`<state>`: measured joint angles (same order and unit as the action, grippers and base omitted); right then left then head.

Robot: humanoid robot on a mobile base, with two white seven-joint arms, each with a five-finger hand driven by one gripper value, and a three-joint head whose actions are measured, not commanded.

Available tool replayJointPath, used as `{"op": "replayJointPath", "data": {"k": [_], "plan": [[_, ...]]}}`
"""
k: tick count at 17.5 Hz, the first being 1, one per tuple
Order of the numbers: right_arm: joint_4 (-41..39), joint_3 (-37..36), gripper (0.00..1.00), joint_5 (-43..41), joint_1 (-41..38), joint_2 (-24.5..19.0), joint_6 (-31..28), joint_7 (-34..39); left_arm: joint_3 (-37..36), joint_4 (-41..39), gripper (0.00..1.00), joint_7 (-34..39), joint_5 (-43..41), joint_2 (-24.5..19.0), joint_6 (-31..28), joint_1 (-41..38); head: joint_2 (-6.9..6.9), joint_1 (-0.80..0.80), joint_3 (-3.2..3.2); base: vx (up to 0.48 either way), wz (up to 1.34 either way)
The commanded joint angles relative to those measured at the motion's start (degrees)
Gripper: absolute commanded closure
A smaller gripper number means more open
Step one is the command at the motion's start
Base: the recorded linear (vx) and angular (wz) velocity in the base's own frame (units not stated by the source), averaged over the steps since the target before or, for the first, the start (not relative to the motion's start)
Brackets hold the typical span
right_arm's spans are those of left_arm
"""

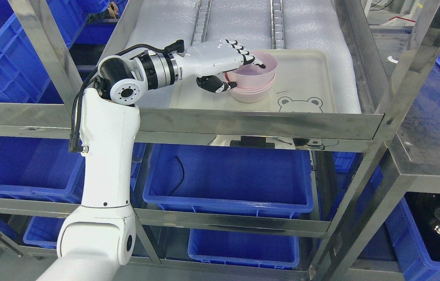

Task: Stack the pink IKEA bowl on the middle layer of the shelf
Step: 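Open the left hand and lift it away from the bowl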

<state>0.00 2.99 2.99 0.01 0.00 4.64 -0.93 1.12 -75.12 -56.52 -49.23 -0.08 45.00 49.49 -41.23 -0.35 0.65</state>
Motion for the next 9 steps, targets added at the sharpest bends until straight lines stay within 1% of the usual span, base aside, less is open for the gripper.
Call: {"op": "replayJointPath", "data": {"k": [1,3,4,6,7,9], "plan": [[-1.0,0.0,0.0,0.0,-0.18,1.0,0.02,-0.12,3.35,0.42,0.06,0.09,8.76,-0.92,0.0,3.32,0.0,0.0,0.0,0.0,0.0],[-1.0,0.0,0.0,0.0,-0.18,1.0,0.02,-0.12,3.27,0.33,0.0,0.09,20.6,-0.92,0.0,4.47,0.0,0.0,0.0,0.0,0.0],[-1.0,0.0,0.0,0.0,-0.18,1.0,0.02,-0.12,3.01,0.24,0.0,0.09,25.8,-0.92,0.0,4.82,0.0,0.0,0.0,0.0,0.0],[-1.0,0.0,0.0,0.0,-0.27,1.0,0.02,-0.12,2.48,0.24,0.0,1.57,28.22,-0.92,0.0,4.56,0.0,0.0,0.0,0.0,0.0],[-1.0,0.0,0.0,0.0,-0.27,1.0,0.02,-0.12,0.91,0.15,0.0,4.2,28.23,-0.92,0.0,4.04,0.0,0.0,0.0,0.0,0.0],[-1.0,0.0,0.0,0.0,-0.18,1.0,0.02,-0.12,-5.31,-0.63,0.0,12.53,28.14,-0.92,0.0,1.06,0.0,0.0,0.0,-0.02,0.0]]}}
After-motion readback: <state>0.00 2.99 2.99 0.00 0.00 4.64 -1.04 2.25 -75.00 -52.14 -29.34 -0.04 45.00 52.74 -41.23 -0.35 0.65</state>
